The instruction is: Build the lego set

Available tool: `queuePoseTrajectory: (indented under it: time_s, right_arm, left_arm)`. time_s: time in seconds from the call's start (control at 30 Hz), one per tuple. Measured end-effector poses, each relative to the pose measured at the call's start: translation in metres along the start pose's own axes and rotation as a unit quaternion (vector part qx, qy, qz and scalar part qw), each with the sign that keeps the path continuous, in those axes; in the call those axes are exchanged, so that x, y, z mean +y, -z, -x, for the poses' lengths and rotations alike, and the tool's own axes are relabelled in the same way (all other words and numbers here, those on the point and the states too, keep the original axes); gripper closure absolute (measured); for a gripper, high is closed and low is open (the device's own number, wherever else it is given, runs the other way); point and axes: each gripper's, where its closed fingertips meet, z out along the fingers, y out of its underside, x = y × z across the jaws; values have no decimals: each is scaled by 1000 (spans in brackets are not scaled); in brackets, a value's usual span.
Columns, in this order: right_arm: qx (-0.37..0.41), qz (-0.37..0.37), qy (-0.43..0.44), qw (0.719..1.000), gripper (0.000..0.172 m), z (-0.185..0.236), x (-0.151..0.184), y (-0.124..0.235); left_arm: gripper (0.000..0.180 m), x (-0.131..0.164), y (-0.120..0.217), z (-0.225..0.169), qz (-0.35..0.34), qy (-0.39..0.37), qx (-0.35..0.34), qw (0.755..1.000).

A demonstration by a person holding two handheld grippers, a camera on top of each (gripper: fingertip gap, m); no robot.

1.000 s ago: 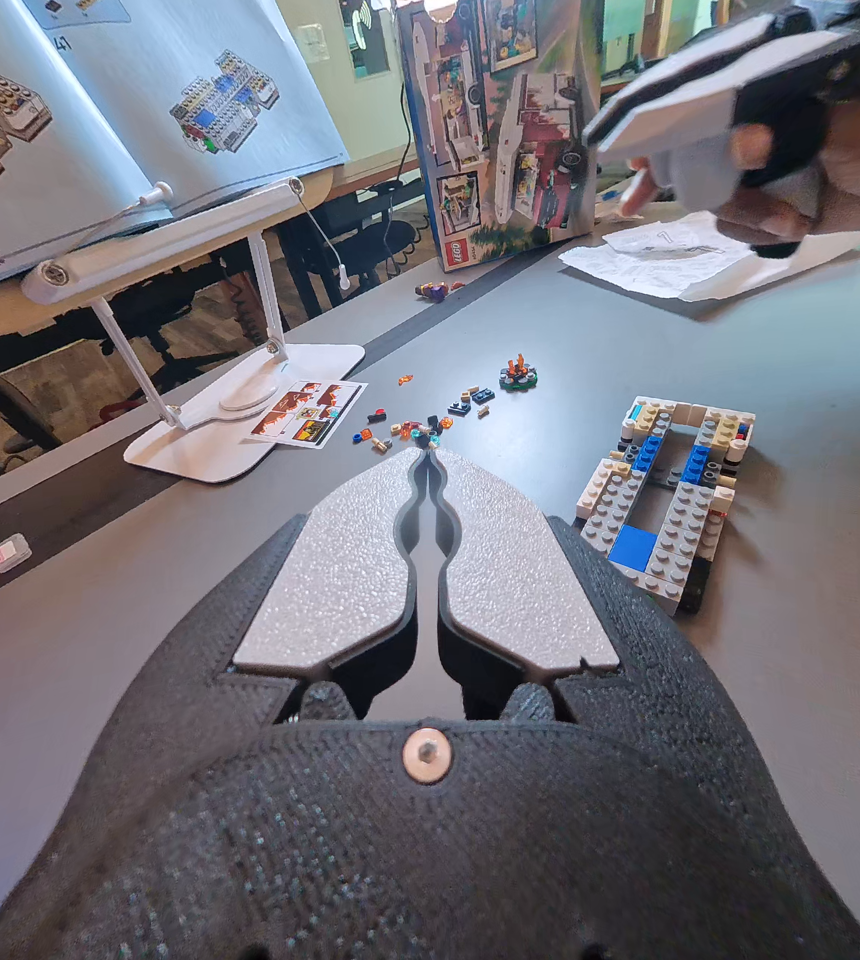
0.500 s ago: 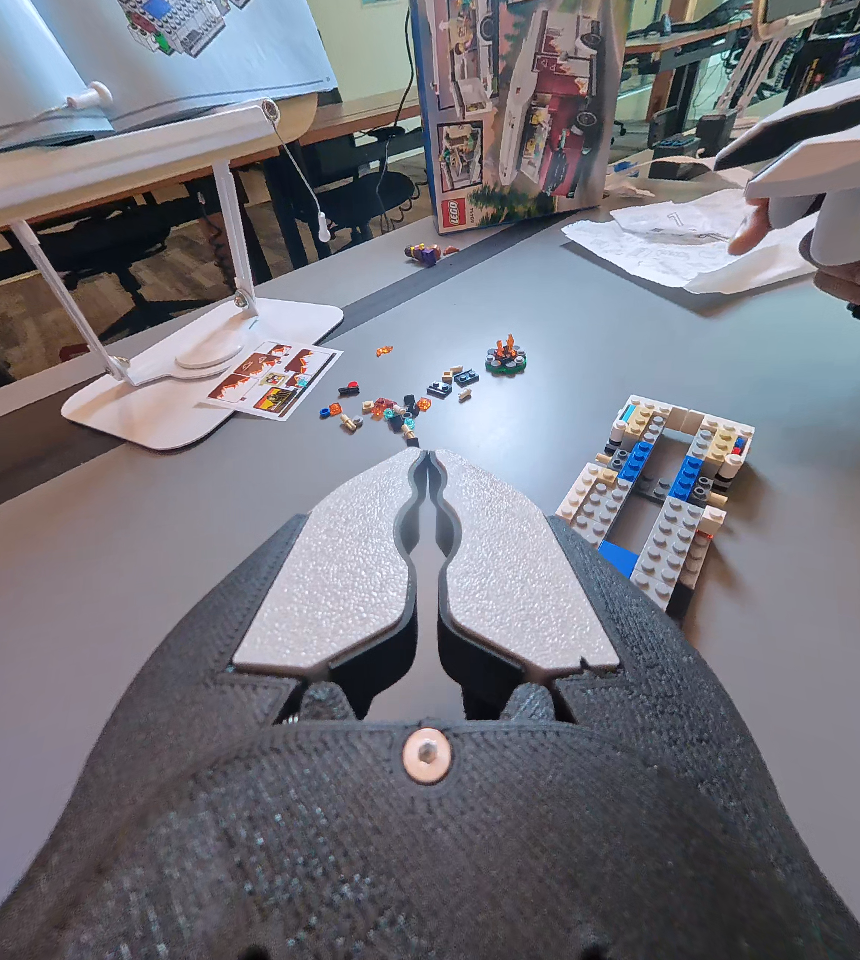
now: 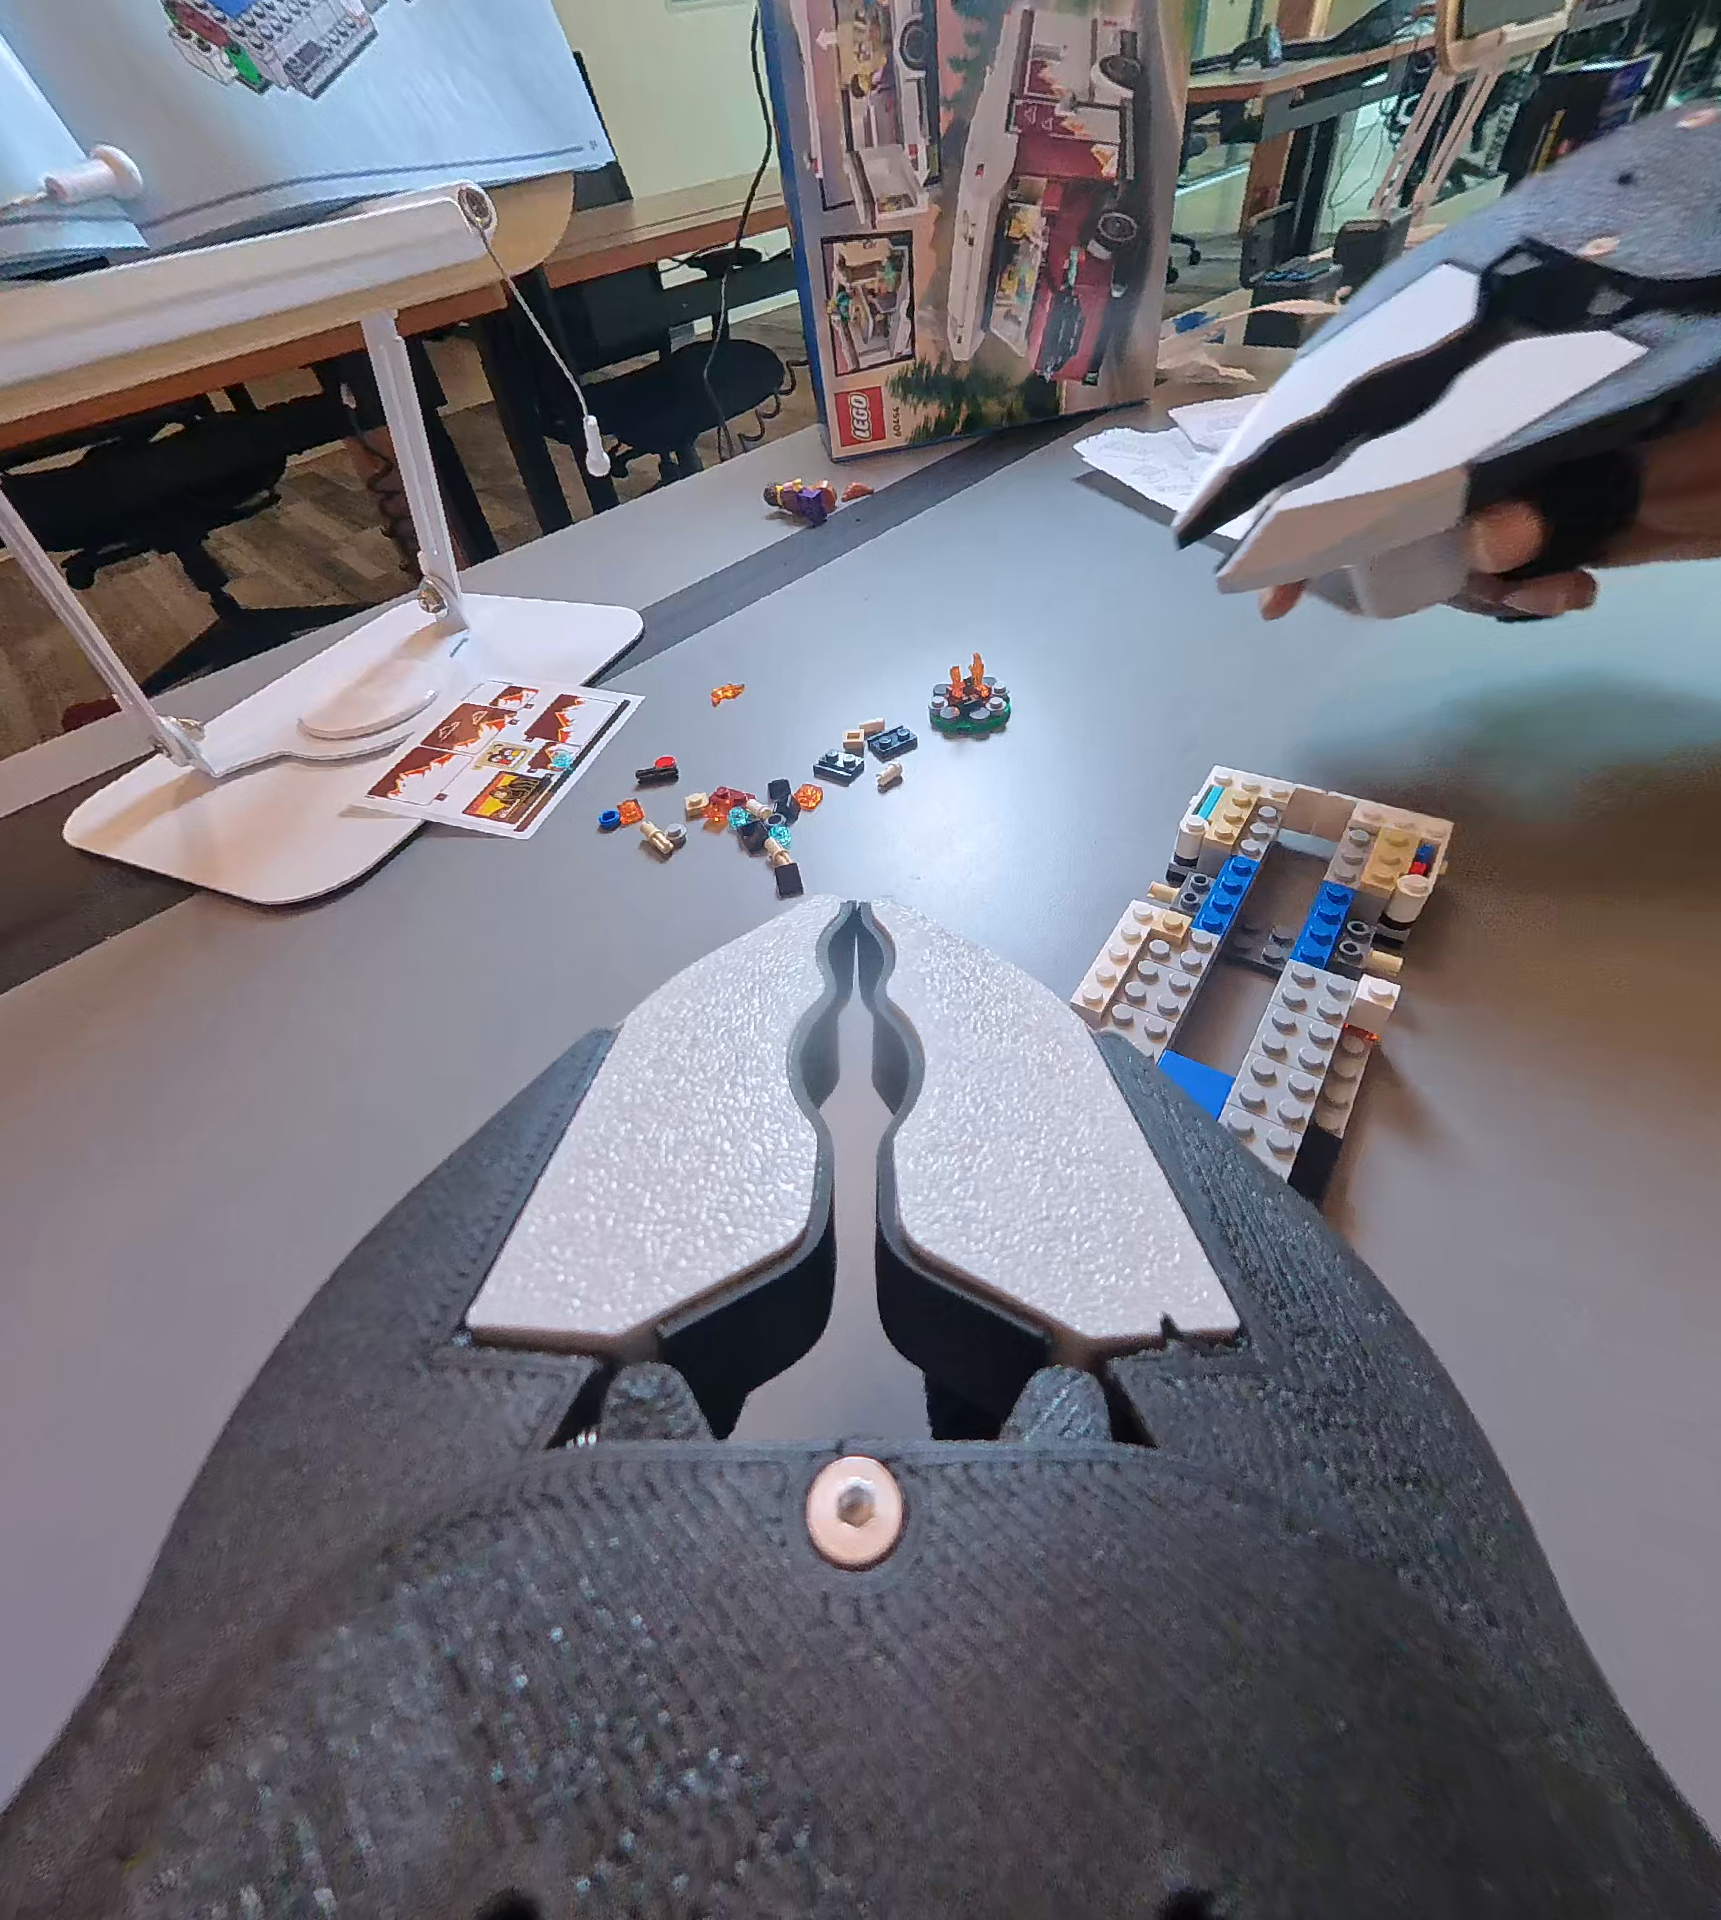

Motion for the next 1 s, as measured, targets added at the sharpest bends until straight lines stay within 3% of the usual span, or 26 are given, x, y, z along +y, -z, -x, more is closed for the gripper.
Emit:
queuePoseTrajectory:
  time_s: [0.27, 0.5, 0.9, 1.0]
  right_arm:
    - [-73, 168, 59, 981, 156, -22, 16, -66]
    - [-90, 266, 59, 958, 156, -37, 30, -89]
    - [-120, 353, 24, 928, 156, -44, 41, -99]
    - [-135, 352, 24, 926, 164, -42, 41, -101]
  left_arm:
    - [180, 0, 7, 3, 0, -10, 2, 1000]
    - [180, 0, 10, 8, -4, -4, 12, 1000]
    - [180, -6, 14, 7, -16, -4, 30, 999]
    - [180, -7, 15, 6, -16, -5, 34, 999]
